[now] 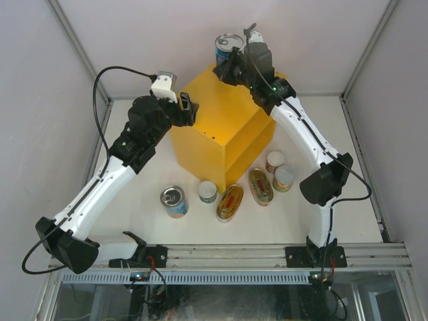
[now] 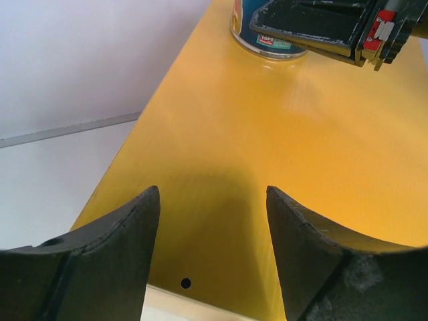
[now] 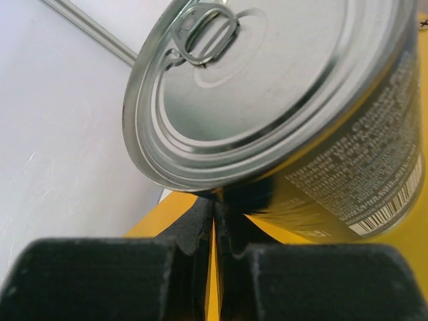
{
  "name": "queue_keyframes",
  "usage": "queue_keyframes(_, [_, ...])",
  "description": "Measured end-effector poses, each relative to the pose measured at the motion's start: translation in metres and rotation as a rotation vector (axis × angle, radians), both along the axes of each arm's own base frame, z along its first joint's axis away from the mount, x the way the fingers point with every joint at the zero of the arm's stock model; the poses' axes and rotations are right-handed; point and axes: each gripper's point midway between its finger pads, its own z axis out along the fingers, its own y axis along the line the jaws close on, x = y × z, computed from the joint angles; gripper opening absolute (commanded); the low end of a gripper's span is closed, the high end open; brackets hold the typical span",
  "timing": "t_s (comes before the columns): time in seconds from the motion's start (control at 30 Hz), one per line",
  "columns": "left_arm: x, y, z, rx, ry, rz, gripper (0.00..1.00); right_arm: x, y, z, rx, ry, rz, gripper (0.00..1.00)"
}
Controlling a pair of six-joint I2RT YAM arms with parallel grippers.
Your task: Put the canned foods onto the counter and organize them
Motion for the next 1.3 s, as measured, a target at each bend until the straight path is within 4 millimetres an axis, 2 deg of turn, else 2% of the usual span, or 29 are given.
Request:
queue_keyframes(0.17, [0.003, 0.000, -0.001, -0.001, -0.001, 0.004, 0.69, 0.004, 0.001, 0.000, -0.006, -0.005, -0.001, 0.00])
queue_keyframes(0.87, [0.011, -0.002, -0.001, -0.023, -0.008, 0.011, 0.69, 0.026, -0.018, -0.011, -0.027, 0.006, -0.047, 0.00])
queue_keyframes(0.93, [0.011, -0.002, -0.001, -0.025, -0.007, 0.012, 0.70, 0.026, -0.019, -0.011, -0.028, 0.007, -0.047, 0.00])
queue_keyframes(1.0, [0.011, -0.002, 0.000, -0.026, -0.007, 0.012, 0.76, 0.026, -0.019, -0.011, -0.028, 0.007, -0.047, 0.00])
queue_keyframes(1.13, [0.011, -0.002, 0.000, -0.029, -0.007, 0.014, 0.88, 0.025, -0.017, -0.012, -0.036, 0.004, -0.041, 0.08])
queue_keyframes(1.3, [0.006, 0.005, 0.003, -0.028, 0.001, 0.038, 0.97, 0.012, -0.005, -0.018, -0.069, 0.009, -0.014, 0.26])
